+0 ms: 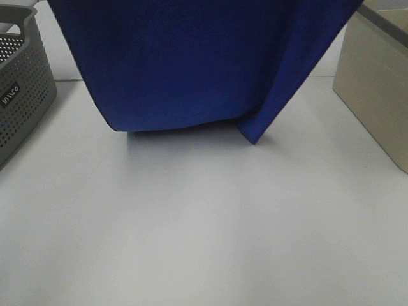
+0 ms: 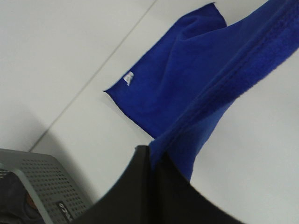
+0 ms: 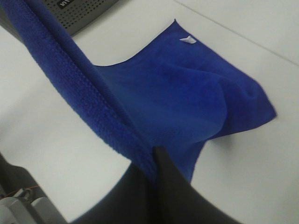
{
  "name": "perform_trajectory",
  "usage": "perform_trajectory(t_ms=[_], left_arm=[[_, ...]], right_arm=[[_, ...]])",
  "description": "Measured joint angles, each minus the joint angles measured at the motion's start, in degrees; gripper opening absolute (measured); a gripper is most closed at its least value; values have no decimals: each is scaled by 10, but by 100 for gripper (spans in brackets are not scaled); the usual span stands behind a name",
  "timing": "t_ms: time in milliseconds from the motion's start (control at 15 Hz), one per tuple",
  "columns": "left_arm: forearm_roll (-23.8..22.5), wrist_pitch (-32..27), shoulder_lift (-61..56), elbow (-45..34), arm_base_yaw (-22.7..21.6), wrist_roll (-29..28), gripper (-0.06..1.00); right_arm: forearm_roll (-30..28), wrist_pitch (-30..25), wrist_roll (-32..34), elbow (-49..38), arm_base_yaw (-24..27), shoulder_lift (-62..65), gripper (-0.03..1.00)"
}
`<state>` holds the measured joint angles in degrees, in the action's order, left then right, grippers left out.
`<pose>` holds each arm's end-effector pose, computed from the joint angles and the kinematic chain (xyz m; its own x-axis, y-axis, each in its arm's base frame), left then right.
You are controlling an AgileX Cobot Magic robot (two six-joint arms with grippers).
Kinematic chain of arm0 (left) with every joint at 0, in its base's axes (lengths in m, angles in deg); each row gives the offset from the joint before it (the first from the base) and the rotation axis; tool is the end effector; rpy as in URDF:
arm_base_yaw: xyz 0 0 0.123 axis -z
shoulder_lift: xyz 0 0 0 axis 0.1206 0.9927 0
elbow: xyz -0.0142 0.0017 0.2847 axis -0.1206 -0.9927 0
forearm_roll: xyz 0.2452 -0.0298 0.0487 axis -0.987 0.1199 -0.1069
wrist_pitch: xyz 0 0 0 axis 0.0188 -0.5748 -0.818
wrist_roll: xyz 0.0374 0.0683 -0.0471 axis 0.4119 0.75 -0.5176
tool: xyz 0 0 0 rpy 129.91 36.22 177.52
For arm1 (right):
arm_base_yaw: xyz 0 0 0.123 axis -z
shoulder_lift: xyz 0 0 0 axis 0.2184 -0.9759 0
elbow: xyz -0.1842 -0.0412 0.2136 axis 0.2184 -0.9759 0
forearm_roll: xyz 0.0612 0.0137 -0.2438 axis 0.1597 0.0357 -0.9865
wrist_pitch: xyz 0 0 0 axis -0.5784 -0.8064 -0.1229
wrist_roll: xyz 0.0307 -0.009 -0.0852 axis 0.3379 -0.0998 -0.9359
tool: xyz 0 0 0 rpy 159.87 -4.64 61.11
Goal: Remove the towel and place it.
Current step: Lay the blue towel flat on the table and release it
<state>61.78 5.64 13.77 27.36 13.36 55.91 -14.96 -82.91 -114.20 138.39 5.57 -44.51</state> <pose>0.3169 -0.1273 0.4395 -0.4487 0.6472 -0.6163 0.6873 0.6907 0.2249 0.2930 0.0840 0.4248 -0.6188 -0.3473 -0.7046 -0.6447 0.7370 0.2029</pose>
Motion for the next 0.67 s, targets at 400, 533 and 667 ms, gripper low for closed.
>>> perform_trajectory(t_ms=[400, 533, 667], left_arm=[[87, 1, -131, -230, 1, -18, 0], [113, 2, -152, -314, 1, -17, 0], [132, 2, -162, -363, 1, -17, 0]], right_arm=[[42, 2, 1, -241, 0, 147, 1], [52, 3, 22, -350, 0, 183, 1], [57, 3, 48, -399, 0, 187, 1]])
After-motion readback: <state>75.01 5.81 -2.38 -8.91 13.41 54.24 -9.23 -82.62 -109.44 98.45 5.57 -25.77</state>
